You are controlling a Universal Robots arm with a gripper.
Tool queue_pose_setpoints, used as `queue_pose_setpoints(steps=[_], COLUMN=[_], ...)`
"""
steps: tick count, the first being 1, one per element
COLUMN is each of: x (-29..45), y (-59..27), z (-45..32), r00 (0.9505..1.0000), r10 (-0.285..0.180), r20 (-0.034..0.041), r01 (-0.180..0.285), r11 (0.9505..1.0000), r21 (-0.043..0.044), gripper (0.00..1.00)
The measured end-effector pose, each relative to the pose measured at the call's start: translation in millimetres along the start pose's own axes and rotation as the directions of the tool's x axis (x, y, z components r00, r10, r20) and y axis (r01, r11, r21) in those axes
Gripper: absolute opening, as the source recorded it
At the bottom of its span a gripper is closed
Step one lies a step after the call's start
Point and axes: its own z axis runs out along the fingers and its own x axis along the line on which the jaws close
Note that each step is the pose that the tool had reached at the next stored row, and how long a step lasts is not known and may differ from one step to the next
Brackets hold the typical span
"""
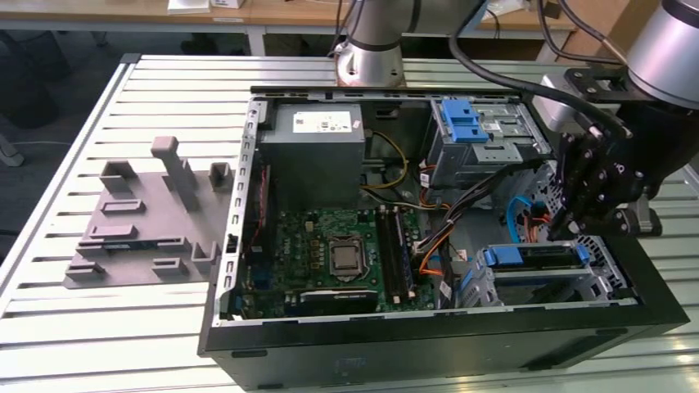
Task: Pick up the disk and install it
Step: 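Insert the first disk wire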
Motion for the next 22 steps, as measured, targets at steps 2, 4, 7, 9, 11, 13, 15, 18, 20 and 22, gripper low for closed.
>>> queue_pose_setpoints(steps=[2, 4, 7, 9, 11, 13, 15, 18, 20, 22], x=[1.6, 3.2, 5.4, 5.8, 5.8, 5.8, 5.8, 5.9, 6.3, 6.8], y=[-0.6, -0.7, -1.7, -2.3, -2.4, -2.5, -2.9, -3.5, -4.3, -5.2], z=[1.9, 3.7, 4.7, 5.4, 6.2, 6.7, 7.0, 7.7, 8.0, 8.4], r00=[1.0, 1.0, 1.0, 1.0, 1.0, 1.0, 1.0, 1.0, 1.0, 1.0], r10=[0.001, 0.003, 0.004, 0.005, 0.006, 0.006, 0.006, 0.007, 0.007, 0.008], r20=[-0.0002, 0.0001, -0.0001, -0.0002, -0.0006, -0.001, -0.0012, -0.0011, -0.0015, -0.0016], r01=[-0.001, -0.003, -0.004, -0.005, -0.006, -0.006, -0.006, -0.007, -0.007, -0.008], r11=[1.0, 1.0, 1.0, 1.0, 0.9999, 0.9999, 0.9998, 0.9998, 0.9997, 0.9997], r21=[-0.0014, -0.0019, -0.0044, -0.0077, -0.0107, -0.0133, -0.0166, -0.0203, -0.0226, -0.0249], gripper=[0.16, 0.16, 0.16, 0.16, 0.16, 0.16, 0.16, 0.16, 0.16, 0.16])
